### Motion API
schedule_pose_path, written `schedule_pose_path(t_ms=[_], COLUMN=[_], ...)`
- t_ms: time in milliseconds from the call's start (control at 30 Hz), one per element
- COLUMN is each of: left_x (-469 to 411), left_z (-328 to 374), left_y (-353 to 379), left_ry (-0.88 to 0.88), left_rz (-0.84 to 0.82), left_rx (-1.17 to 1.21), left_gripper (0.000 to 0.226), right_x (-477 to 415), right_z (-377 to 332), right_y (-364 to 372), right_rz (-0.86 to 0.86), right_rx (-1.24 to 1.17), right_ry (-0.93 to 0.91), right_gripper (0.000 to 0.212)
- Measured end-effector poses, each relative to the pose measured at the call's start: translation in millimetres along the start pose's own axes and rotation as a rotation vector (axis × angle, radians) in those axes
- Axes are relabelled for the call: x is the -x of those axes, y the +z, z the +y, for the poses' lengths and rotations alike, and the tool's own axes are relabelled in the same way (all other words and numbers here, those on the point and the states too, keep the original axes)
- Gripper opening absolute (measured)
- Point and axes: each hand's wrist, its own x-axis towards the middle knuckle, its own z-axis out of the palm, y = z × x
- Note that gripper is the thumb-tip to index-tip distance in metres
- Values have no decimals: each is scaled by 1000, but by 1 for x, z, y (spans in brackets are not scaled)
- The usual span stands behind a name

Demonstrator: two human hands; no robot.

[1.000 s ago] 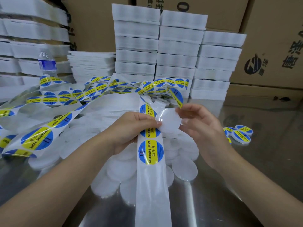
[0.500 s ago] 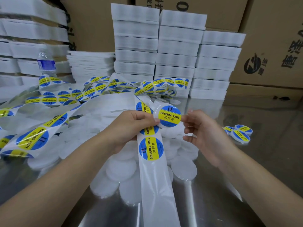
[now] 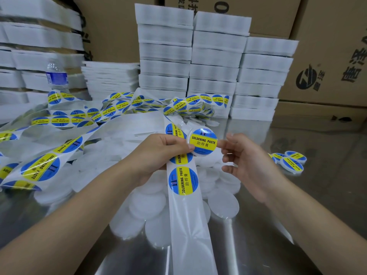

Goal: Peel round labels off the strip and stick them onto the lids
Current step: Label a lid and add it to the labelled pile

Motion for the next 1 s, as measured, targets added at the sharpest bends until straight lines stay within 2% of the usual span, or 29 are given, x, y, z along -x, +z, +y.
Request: schedule_pose_path(t_ms=[667,1000], left_x=[-1,2], left_z=[0,4], left_y=[-1,2], left_ry=[4,14], left_rz=[74,72], left_rx=[-53,-25], left_gripper=[10,26], right_x=[3,6], right_z=[-1,-1], right_y=[1,5], right_rz=[42,124], right_rx=[118,91], right_ry=[-78,-198], right_gripper=[27,29])
